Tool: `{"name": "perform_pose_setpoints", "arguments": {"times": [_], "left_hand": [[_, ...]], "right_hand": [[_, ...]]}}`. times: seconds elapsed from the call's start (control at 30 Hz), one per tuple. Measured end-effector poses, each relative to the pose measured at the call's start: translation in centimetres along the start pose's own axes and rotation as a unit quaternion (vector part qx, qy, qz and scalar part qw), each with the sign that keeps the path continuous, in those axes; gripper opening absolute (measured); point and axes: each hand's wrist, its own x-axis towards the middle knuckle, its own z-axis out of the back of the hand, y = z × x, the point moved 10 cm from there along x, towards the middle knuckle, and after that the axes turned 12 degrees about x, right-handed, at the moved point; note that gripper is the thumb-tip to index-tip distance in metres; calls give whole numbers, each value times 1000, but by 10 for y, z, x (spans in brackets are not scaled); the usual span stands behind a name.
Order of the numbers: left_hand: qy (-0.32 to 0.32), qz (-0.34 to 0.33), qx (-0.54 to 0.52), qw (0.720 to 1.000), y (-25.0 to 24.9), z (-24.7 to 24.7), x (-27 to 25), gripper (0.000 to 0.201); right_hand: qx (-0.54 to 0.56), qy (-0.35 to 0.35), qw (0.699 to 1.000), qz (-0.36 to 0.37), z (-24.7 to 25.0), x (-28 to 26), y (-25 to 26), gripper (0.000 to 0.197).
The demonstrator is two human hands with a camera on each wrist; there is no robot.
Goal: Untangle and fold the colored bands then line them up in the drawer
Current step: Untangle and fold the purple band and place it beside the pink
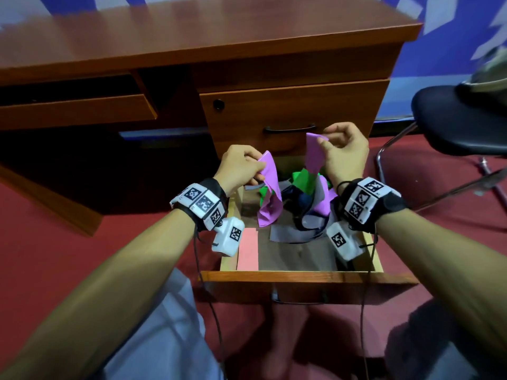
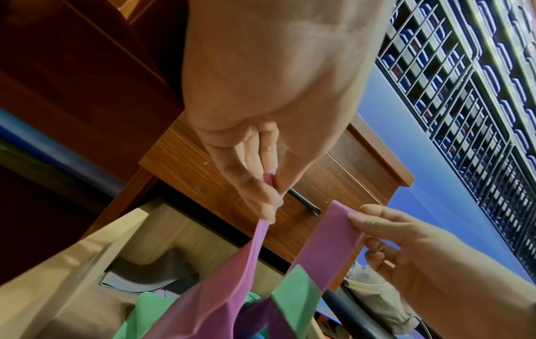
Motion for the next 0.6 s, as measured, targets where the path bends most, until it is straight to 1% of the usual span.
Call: {"name": "perform_pose_setpoints", "arguments": {"times": [0.1,0.2,0.27,0.33,0.4,0.47,0.53,0.57,0.6], "left_hand": [[10,2,-18,1000,-3,-6,2,15],[22,5,-35,999,-6,-12,2,12],[26,4,-37,999,-9,-17,1,13],[27,2,-40,999,-12,-20,1,14],[22,-4,-41,999,-15,-19,0,15],[19,-18,-29,999,-21,-19,0,15],[3,-35,-25,999,-26,-15,-1,15],[-8,-42,-25,999,-28,-11,-1,15],[-16,-47,-27,998,-29,-8,0,15]], "right_hand": [[15,-30,998,46,8,2,25,17],[16,-15,998,66,9,7,39,14],[24,-23,994,107,14,8,53,13],[26,-24,992,122,18,10,59,12],[25,-10,994,106,20,12,54,12],[54,5,995,80,22,16,48,14],[101,47,992,62,14,17,53,16],[130,79,988,38,6,17,54,16],[159,117,980,-7,-2,15,51,16]]}}
